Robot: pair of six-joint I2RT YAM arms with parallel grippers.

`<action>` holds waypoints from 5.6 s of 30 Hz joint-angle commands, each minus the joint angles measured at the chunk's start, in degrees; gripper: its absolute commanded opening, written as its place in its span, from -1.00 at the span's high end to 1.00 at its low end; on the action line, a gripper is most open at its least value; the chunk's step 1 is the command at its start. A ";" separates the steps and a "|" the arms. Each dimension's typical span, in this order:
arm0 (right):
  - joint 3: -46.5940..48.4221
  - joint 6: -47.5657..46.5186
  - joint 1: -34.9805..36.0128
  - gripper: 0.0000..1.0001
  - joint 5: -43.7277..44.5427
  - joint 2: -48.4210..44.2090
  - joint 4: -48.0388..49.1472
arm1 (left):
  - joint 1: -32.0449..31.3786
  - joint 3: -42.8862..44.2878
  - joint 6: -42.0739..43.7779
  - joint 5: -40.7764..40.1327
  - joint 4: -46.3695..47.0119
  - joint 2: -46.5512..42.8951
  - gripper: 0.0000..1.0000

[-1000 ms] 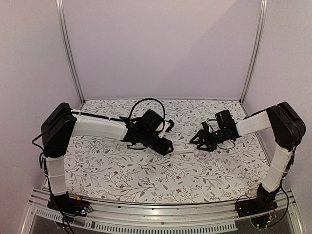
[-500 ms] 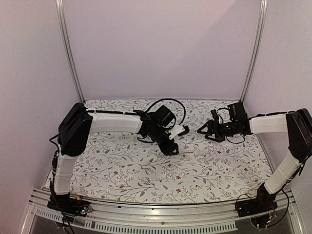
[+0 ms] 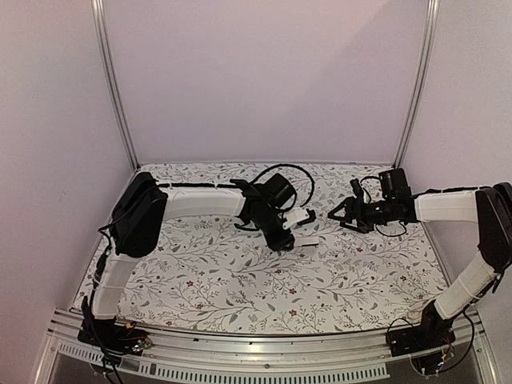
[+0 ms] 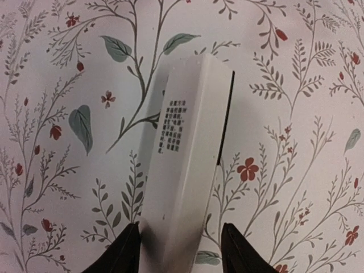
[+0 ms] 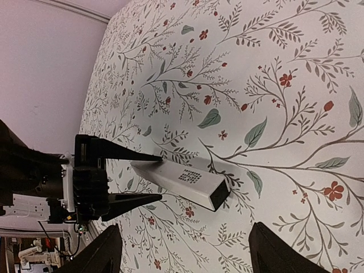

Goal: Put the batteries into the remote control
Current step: Pick up the remote control from the center of the board, then pass from the left arm to the right, then turn over the remote control at the center of the board, then reset both arms

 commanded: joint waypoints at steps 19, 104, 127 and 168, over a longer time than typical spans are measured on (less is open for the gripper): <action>-0.55 -1.09 -0.44 -0.55 -1.90 -1.15 -0.57 | 3.12 -3.45 -9.74 3.99 2.54 -3.84 0.65; 20.89 19.33 18.33 0.26 16.26 20.98 -1.29 | 4.52 -44.88 -60.54 12.81 64.98 -17.59 0.69; 26.05 12.73 18.54 0.80 18.10 19.69 -16.36 | 4.94 -50.87 -55.51 6.77 58.70 -26.72 -0.99; 27.37 1.20 18.40 -0.83 14.05 14.31 -16.68 | 8.64 -47.94 -44.78 -7.22 36.96 -39.23 -0.99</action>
